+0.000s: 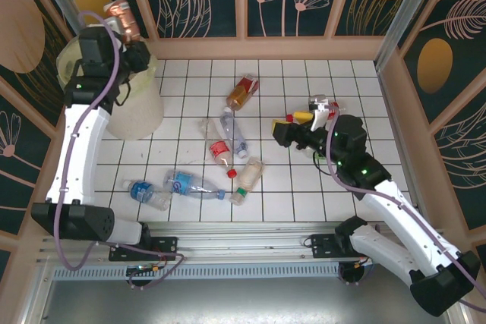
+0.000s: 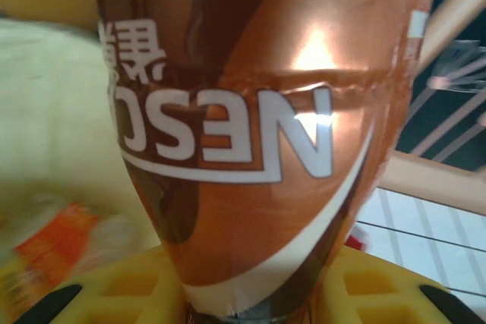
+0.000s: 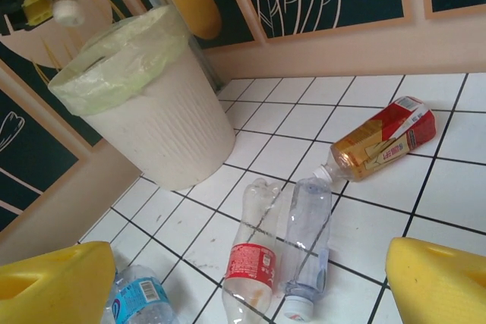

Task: Put the plastic bottles in the bin

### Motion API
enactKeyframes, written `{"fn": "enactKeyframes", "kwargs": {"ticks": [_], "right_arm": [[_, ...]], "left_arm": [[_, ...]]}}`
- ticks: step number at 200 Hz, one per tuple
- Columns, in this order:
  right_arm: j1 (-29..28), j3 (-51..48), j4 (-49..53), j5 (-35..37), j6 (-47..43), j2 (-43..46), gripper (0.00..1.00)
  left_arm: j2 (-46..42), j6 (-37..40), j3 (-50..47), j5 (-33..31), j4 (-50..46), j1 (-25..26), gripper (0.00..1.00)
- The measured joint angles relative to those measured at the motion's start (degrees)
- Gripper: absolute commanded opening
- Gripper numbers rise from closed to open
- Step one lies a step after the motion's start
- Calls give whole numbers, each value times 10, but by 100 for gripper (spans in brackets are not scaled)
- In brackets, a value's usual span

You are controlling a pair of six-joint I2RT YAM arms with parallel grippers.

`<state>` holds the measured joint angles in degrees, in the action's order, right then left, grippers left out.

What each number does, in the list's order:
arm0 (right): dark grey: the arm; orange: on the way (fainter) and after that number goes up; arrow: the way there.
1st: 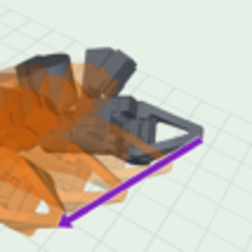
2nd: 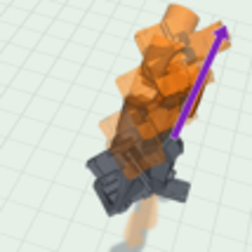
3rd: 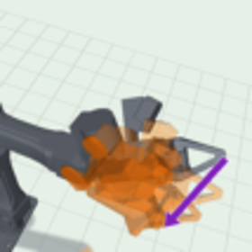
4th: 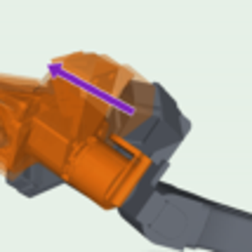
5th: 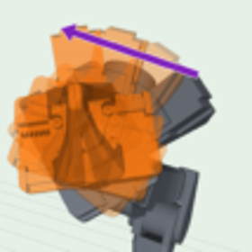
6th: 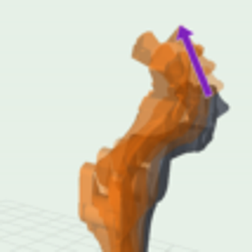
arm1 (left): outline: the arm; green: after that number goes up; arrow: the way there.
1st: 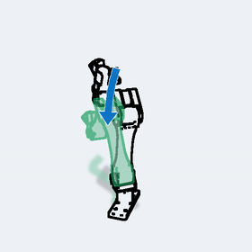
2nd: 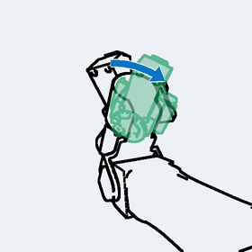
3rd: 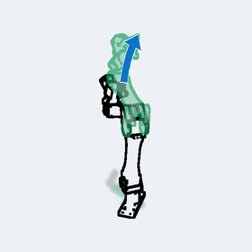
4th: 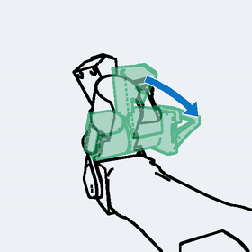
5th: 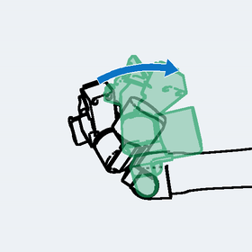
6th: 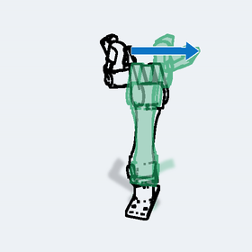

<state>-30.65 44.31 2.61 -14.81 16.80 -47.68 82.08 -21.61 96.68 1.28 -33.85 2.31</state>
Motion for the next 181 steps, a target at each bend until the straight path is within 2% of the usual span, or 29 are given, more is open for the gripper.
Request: {"fn": "enactKeyframes", "kwargs": {"ticks": [60, 96, 122, 171, 181], "right_arm": [[0, -1, 23, 3, 0, -26, 92], [0, -2, 38, -2, 0, -39, 92], [0, -3, 48, -7, 4, -59, 92], [-12, -37, 54, 13, 78, -113, 89], [-28, -44, 56, 24, 100, -126, 89]], "left_arm": [[66, 17, 3, -13, -42, -82, 36], [104, 23, 8, -15, -46, -100, 38], [116, 28, 8, -16, -52, -100, 49], [108, 35, 11, -33, -56, -100, 97], [98, 34, 10, -33, -55, -100, 99]]}}
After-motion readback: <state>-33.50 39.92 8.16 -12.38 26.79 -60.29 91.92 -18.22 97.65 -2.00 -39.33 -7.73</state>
